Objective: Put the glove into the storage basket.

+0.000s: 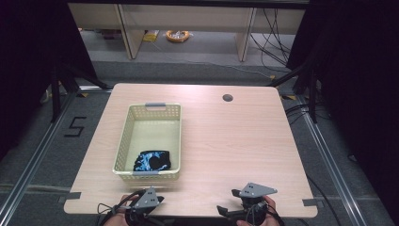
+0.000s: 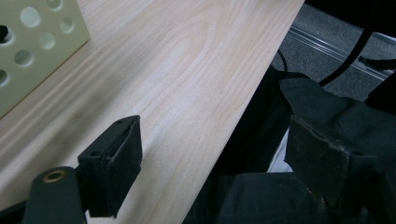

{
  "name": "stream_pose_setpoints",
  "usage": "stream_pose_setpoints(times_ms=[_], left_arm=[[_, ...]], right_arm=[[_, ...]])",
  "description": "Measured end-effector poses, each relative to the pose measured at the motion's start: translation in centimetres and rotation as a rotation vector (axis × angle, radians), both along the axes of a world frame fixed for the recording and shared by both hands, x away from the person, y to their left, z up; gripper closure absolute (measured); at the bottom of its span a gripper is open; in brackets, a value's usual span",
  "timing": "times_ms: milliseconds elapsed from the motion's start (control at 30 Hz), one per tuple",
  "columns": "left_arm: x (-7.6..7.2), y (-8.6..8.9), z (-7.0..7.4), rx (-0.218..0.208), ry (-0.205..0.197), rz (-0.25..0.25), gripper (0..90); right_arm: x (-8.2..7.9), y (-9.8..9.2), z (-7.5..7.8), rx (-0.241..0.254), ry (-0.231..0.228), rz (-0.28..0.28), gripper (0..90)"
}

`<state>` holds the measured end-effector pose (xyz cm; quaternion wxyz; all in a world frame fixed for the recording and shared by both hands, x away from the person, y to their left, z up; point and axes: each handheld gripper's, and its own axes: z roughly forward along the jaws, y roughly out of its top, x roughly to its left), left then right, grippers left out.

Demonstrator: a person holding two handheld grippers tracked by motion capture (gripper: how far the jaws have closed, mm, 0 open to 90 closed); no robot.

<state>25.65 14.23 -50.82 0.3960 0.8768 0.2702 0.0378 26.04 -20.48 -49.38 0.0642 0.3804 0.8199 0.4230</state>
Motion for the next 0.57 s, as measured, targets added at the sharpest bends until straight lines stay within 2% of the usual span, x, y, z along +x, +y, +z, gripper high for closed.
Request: stream_pose_setpoints(times_ms=[33, 133, 167, 233, 300, 333, 367, 433, 567], left_arm=[[0.06, 0.02, -0.01, 0.012, -0.010, -0.003, 18.5], [-0.02, 0.02, 0.06, 0.008, -0.012, -0.001, 18.5], [-0.02, 0.02, 0.07, 0.006, -0.011, -0.001, 18.5], [0.00, 0.01, 0.04, 0.001, -0.003, -0.002, 18.5], [0.06, 0.03, 0.00, 0.007, -0.008, -0.003, 18.5], [-0.02, 0.00, 0.02, -0.004, 0.000, 0.000, 18.5], [0.09, 0.06, 0.01, 0.012, -0.006, -0.006, 18.5], [-0.01, -0.01, 0.01, -0.004, 0.000, 0.000, 18.5], [0.26, 0.21, 0.17, 0.016, -0.025, -0.014, 18.4]], right_arm=[[-0.04, 0.18, -0.20, 0.001, 0.012, -0.001, 19.2], [-0.27, 0.25, -0.18, -0.011, 0.018, -0.003, 19.2], [-0.11, 0.25, -0.31, -0.009, 0.006, 0.016, 19.2], [-0.10, 0.28, -0.32, -0.017, 0.010, 0.021, 19.2], [-0.17, 0.34, -0.33, -0.024, 0.018, 0.012, 19.2], [-0.20, 0.35, -0.33, -0.029, 0.020, 0.008, 19.2], [-0.19, 0.32, -0.31, -0.042, 0.009, 0.005, 19.2], [-0.20, 0.33, -0.32, -0.040, 0.014, 0.011, 19.2], [0.00, 0.21, -0.40, -0.051, -0.005, 0.020, 19.2]])
